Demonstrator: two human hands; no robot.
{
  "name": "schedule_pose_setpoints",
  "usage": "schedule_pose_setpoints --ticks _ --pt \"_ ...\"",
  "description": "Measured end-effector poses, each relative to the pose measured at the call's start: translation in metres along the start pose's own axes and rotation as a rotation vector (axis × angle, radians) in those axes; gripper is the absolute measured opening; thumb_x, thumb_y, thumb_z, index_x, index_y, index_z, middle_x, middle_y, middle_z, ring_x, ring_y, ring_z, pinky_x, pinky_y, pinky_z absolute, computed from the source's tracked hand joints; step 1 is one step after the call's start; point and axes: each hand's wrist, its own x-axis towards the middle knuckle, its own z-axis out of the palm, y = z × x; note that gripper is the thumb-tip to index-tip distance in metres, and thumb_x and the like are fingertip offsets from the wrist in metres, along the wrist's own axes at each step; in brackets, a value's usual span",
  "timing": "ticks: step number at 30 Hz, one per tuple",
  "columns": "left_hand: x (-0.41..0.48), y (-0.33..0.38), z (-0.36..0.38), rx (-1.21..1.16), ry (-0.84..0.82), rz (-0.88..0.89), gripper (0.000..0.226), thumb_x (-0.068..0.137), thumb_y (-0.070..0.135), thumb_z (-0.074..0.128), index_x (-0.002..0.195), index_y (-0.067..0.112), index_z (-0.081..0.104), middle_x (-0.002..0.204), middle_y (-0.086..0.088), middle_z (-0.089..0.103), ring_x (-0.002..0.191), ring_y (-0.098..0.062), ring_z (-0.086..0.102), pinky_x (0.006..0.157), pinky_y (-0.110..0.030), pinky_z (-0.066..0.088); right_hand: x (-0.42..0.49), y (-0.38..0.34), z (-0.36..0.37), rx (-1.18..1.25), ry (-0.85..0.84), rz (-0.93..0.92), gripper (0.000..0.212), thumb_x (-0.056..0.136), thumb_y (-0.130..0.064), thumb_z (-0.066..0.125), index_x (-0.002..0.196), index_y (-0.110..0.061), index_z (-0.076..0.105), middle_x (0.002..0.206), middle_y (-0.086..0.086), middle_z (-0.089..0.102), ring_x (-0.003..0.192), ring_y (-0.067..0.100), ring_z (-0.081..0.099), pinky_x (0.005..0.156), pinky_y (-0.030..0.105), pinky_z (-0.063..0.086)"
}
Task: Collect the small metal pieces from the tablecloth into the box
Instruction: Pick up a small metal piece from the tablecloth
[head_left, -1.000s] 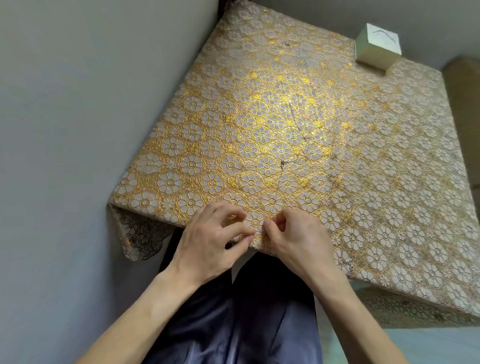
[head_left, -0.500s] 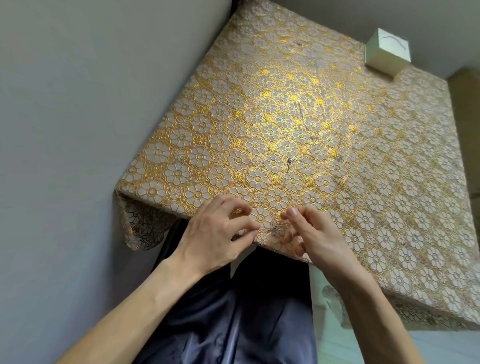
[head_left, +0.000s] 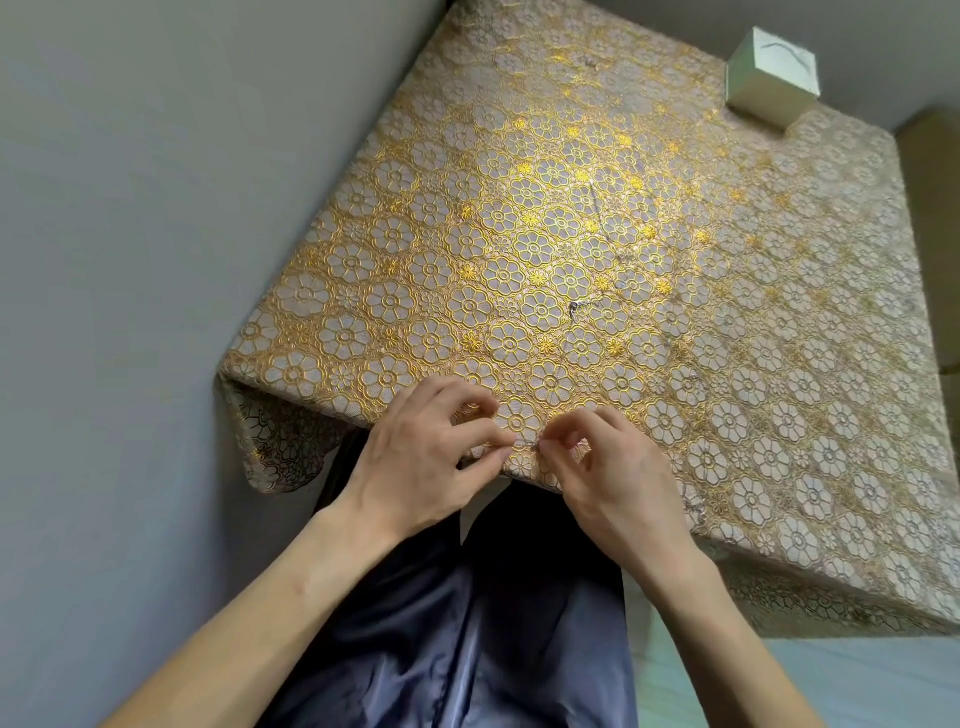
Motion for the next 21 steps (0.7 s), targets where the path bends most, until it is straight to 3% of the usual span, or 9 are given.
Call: schedule_pose_setpoints --ticks 4,7,12,16,18,21 --pt "0.000 -0.001 0.000 0.000 -0.009 -0.006 0.021 0.090 0.046 0.063 0.090 0.032 0.078 0.111 0.009 0.068 0.109 -0.023 0.061 0.087 -0.035 0.044 0.003 0.008 0.006 0.017 -0.033 0.005 0.008 0.093 -0.033 0.065 0.094 -0.026 0.063 0.095 -0.010 0.060 0.089 0.018 0.061 0.081 0.044 0.050" --pt "0.001 -0.001 -0.001 0.003 -0.016 -0.008 0.022 0.090 0.047 0.062 0.090 0.032 0.078 0.111 0.009 0.068 0.109 -0.022 0.060 0.087 -0.033 0.041 0.003 0.015 0.005 0.178 -0.062 0.045 0.008 0.097 -0.031 0.062 0.094 -0.024 0.061 0.090 -0.010 0.061 0.078 0.010 0.056 0.078 0.040 0.049" --pt "0.001 0.000 -0.001 -0.001 -0.015 -0.012 0.021 0.090 0.046 0.063 0.090 0.031 0.078 0.111 0.009 0.068 0.108 -0.023 0.060 0.086 -0.036 0.046 -0.001 0.015 -0.004 0.512 -0.121 0.150 0.009 0.102 -0.029 0.057 0.093 -0.027 0.057 0.077 -0.006 0.064 0.067 0.015 0.066 0.070 0.042 0.052" --pt "0.001 0.002 -0.003 0.008 -0.025 -0.023 0.022 0.089 0.046 0.062 0.090 0.031 0.078 0.110 0.009 0.068 0.107 -0.022 0.060 0.086 -0.035 0.045 -0.003 0.011 -0.006 0.661 -0.111 0.166 0.008 0.104 -0.022 0.053 0.096 -0.021 0.055 0.082 -0.013 0.068 0.062 0.016 0.062 0.058 0.028 0.047" --pt "0.002 0.004 -0.003 0.019 -0.035 -0.034 0.021 0.089 0.046 0.062 0.090 0.031 0.078 0.110 0.010 0.067 0.108 -0.022 0.060 0.086 -0.034 0.044 -0.004 0.007 -0.007 0.790 -0.093 0.191 0.007 0.104 -0.015 0.052 0.098 -0.013 0.053 0.091 -0.008 0.069 0.060 0.016 0.056 0.051 0.017 0.042" --pt "0.002 0.006 -0.004 0.039 -0.050 -0.042 0.021 0.089 0.045 0.062 0.090 0.030 0.077 0.110 0.009 0.067 0.108 -0.022 0.060 0.086 -0.035 0.045 -0.005 0.004 -0.012 0.928 -0.072 0.220 0.005 0.103 -0.010 0.052 0.099 -0.007 0.052 0.089 0.000 0.066 0.057 0.013 0.053 0.046 0.015 0.041"
